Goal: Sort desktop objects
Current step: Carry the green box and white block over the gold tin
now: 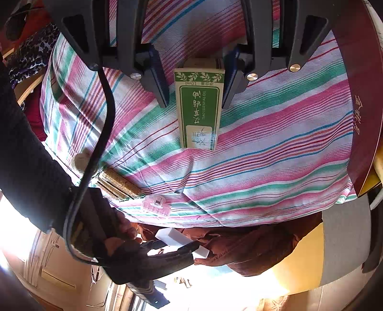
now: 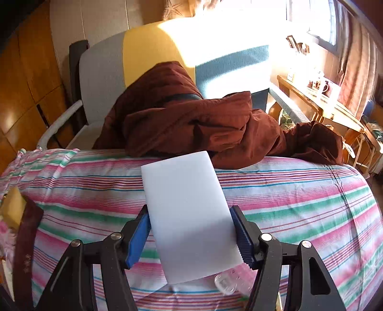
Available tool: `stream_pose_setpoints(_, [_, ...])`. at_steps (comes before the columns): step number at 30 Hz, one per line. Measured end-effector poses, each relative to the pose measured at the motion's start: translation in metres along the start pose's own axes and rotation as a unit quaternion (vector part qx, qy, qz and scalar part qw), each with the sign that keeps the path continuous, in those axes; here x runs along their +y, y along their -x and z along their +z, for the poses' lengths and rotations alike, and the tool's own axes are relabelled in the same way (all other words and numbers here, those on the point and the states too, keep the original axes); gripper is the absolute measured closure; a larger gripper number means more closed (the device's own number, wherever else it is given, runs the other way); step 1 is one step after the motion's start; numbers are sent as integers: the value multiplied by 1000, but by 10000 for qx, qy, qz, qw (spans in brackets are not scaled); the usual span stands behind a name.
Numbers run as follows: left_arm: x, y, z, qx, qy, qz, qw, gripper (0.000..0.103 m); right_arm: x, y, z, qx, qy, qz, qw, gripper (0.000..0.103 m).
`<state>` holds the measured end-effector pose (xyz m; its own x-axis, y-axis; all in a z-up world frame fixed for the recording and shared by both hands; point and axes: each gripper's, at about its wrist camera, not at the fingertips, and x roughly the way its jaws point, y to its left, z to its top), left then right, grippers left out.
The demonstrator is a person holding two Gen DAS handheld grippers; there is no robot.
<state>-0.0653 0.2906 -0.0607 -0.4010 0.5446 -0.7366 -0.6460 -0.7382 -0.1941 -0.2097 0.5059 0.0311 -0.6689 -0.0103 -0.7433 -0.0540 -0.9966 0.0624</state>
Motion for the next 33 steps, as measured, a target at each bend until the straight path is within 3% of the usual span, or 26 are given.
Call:
stream_pose_setpoints(6, [-3,9,-4,-92,-68,49,9999,73,9,58,-48,-311,-106,337,9989,37])
stream_pose_setpoints(10, [-11,13,-10,-99,-294,162,9994,72,1,99,-81,-556,-266,355,9975,37])
stream_pose_setpoints(15, [-6,19,-15,-118,-90,-38,9999,72,-8,144,-121,-851,-395,322,9951,37])
stream_pose_setpoints(19, [-9,23,-20,-62,-226,-10,9997,71,-7,173,-153,-1053,-515,433,9922,37])
stream_pose_setpoints(26, [-21,55,-22,-305,-239,-98,9992,71,16,167,-190,-859,-505,644,9929,37])
stream_pose_setpoints(33, [-3,107,-18,-696,-137,154,9974,71,70,147,-182,-735,-192,1169,9902,37])
